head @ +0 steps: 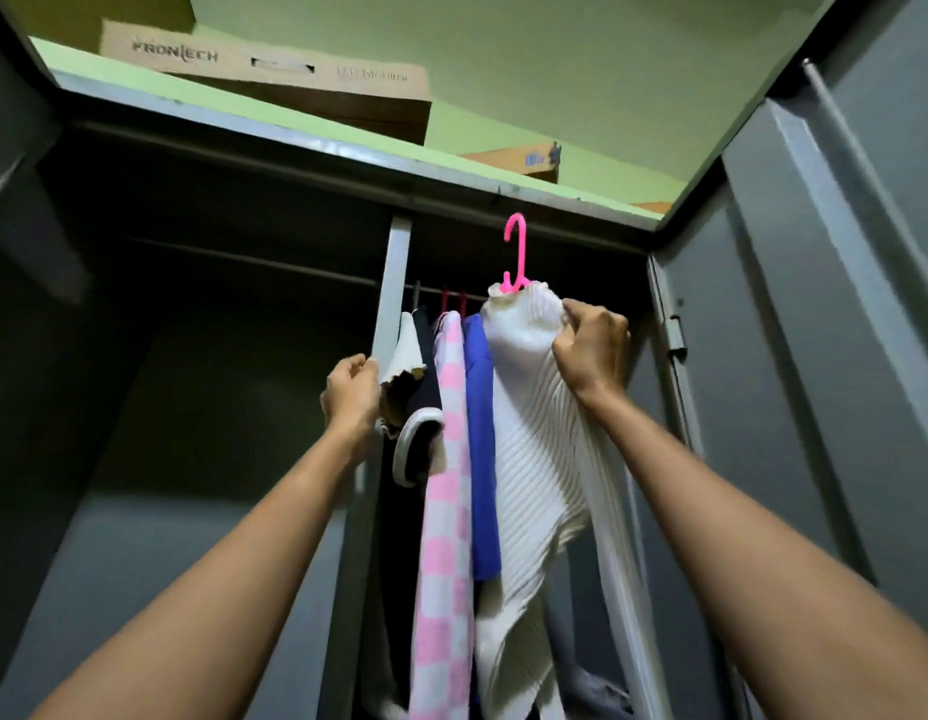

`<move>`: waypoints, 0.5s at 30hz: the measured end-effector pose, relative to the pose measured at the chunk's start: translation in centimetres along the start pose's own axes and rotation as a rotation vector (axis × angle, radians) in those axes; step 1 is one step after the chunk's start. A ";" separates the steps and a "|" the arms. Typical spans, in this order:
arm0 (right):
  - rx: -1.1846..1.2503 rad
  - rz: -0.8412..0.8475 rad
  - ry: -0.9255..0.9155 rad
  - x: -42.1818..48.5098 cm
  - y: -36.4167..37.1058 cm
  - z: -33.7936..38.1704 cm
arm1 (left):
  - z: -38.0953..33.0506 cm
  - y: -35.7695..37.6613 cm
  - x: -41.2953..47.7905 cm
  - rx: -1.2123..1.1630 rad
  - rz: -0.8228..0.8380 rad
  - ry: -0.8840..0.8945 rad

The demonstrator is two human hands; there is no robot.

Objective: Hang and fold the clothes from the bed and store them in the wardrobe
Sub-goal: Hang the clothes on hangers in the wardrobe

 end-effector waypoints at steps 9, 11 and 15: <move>0.053 0.103 0.040 1.5 10.9 -3.6 | 1.3 2.8 6.2 -0.014 0.111 0.193; 0.077 0.136 0.054 2.2 12.3 -3.6 | 1.7 2.9 7.0 -0.073 0.112 0.202; 0.120 0.151 0.118 3.7 14.9 -3.9 | 2.3 3.1 7.9 -0.227 0.102 0.167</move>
Point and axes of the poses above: each hand's wrist, its own x-axis towards the middle knuckle, its own y-axis out of the palm, z = x × y, the point moved 3 cm from there along x, towards the middle knuckle, and after that the axes turned 2 degrees about z, right-handed, at the moved point
